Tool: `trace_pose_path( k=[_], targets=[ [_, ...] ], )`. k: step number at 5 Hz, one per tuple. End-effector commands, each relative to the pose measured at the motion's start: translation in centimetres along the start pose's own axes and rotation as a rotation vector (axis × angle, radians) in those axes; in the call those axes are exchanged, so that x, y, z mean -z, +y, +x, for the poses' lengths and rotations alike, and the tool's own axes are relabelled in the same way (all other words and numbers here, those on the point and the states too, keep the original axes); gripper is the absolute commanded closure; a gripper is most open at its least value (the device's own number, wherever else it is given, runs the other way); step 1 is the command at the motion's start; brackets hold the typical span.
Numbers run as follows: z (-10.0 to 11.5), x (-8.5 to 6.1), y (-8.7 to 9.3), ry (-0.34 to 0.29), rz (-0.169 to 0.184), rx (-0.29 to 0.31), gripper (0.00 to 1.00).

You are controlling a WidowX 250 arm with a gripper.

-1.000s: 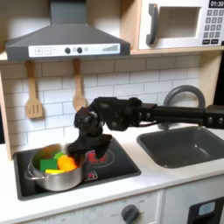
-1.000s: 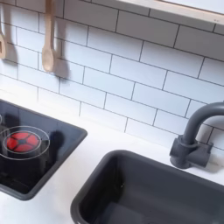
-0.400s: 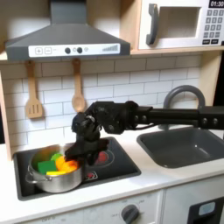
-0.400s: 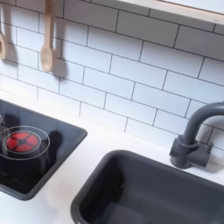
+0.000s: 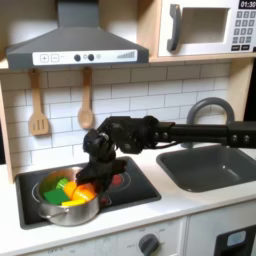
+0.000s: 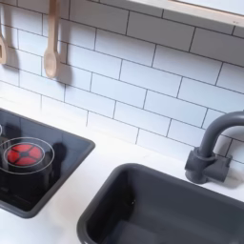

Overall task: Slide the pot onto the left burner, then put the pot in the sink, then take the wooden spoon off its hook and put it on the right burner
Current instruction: 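Put the pot in the sink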

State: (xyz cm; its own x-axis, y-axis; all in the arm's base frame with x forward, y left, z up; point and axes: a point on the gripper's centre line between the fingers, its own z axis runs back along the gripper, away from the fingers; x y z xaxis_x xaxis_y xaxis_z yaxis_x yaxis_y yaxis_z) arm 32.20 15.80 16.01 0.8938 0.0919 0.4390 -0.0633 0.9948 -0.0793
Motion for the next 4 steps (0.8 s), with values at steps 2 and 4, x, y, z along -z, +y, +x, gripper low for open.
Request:
trace_pose_path(
  k=[2, 4],
  targets=[
    [0.8, -1.1, -4.9, 0.068, -0.094, 0.195, 1.00],
    [0.9, -1.5, -8.8, 0.076, -0.141, 0.268, 1.00]
  ],
)
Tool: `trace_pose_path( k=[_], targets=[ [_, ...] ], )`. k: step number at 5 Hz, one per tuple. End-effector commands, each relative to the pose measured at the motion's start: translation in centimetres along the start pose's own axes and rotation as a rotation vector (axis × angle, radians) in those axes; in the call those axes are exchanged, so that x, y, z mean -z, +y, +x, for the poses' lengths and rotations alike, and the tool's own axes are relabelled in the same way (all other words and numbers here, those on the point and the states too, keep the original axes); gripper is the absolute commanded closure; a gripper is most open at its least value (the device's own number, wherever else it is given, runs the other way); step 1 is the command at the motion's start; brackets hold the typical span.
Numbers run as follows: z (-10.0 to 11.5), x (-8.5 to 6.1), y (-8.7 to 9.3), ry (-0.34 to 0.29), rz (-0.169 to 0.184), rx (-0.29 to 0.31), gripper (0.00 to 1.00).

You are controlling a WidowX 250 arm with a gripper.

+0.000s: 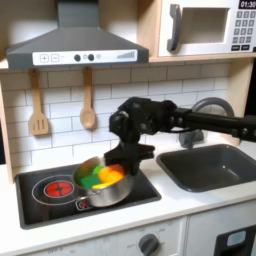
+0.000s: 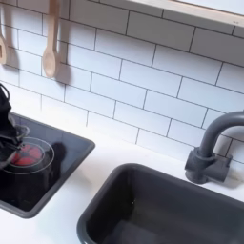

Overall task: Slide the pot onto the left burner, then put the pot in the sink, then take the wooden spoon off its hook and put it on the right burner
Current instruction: 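Put the pot in the sink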

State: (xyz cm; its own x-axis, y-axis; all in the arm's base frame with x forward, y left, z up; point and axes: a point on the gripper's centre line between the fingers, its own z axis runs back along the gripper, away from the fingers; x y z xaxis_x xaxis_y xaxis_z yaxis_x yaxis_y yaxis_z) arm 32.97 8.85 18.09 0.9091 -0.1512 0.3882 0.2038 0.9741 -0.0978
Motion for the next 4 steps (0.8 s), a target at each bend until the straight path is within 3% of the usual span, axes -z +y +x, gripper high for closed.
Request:
trace_pose_path(
  k=[1, 2, 4],
  targets=[
    [0.7, -0.2, -3.5, -0.012, -0.021, 0.081, 1.00],
    [0.7, -0.6, -5.0, -0.019, -0.018, 0.123, 1.00],
    [0.8, -1.0, -7.5, -0.022, -0.050, 0.162, 1.00]
  ],
)
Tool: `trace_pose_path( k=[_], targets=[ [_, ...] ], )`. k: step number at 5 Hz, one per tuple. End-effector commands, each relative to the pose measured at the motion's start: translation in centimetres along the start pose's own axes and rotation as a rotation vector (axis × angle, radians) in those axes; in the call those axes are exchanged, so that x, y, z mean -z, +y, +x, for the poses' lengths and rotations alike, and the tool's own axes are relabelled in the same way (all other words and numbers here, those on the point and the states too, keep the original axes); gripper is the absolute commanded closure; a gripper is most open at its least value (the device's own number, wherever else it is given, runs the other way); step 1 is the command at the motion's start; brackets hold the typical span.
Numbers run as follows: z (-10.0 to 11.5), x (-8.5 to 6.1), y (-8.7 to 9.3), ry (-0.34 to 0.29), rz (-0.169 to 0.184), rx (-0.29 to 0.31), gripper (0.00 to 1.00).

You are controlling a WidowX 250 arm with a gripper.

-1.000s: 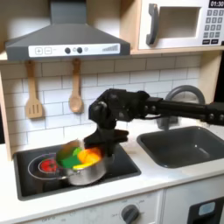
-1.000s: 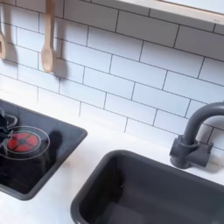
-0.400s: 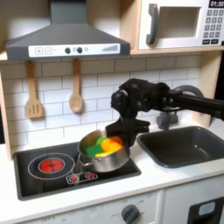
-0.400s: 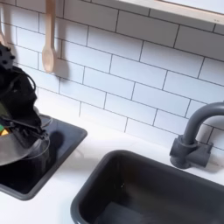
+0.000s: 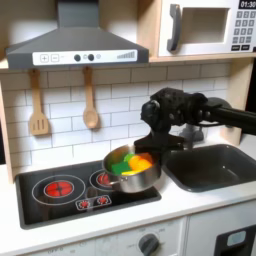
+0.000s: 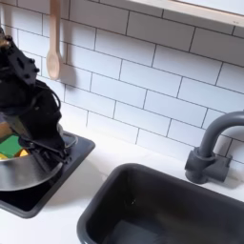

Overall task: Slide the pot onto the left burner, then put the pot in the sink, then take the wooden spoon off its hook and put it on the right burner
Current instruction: 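Put the pot in the sink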

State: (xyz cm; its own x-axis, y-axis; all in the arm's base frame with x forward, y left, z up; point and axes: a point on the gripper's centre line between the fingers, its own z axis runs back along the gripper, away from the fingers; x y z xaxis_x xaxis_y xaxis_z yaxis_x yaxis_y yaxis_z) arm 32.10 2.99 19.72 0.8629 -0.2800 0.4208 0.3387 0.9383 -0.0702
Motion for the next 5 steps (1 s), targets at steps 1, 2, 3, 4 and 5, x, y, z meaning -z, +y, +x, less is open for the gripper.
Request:
trace_pose_path(
  k=[1, 2, 3, 4, 5],
  targets=[
    [0.7, -0.2, -3.4, 0.014, -0.003, 0.087, 1.00],
    [0.7, 0.2, -5.5, 0.020, -0.005, 0.151, 1.00],
    [0.6, 0.9, -7.0, 0.034, -0.024, 0.196, 1.00],
    [0.6, 1.3, -8.2, 0.040, -0.056, 0.243, 1.00],
    [1.0, 1.4, -8.8, 0.042, -0.074, 0.287, 1.00]
  ],
)
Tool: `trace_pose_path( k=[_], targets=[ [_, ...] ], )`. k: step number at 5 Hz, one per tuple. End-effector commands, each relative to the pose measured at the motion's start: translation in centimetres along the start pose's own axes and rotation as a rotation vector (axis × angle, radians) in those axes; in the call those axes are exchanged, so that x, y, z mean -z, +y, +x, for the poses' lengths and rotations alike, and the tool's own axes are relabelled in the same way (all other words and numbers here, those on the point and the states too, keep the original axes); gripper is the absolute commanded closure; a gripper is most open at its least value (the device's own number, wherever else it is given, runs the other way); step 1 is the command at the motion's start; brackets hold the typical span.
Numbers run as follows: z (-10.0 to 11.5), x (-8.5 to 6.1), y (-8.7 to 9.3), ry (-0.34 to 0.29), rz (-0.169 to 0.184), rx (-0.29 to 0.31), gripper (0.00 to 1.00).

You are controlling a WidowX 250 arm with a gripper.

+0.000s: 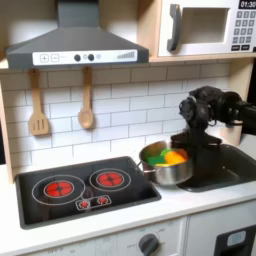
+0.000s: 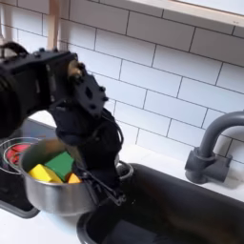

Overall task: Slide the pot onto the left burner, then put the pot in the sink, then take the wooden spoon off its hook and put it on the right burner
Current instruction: 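Put the pot in the sink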

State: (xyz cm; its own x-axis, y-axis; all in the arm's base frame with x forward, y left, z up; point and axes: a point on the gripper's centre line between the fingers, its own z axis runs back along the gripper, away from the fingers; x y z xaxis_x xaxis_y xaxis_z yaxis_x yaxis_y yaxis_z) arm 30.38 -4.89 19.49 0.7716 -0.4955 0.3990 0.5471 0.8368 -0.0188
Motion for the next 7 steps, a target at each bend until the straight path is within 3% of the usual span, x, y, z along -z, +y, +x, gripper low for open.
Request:
trace_pose_path(
  k=[1, 2, 7],
  targets=[
    [1.4, 0.8, -2.3, 0.025, -0.042, 0.115, 1.00],
    [2.6, 1.0, -3.7, 0.023, -0.045, 0.141, 1.00],
    [4.6, 4.2, -6.4, 0.085, -0.068, 0.205, 1.00]
  ],
)
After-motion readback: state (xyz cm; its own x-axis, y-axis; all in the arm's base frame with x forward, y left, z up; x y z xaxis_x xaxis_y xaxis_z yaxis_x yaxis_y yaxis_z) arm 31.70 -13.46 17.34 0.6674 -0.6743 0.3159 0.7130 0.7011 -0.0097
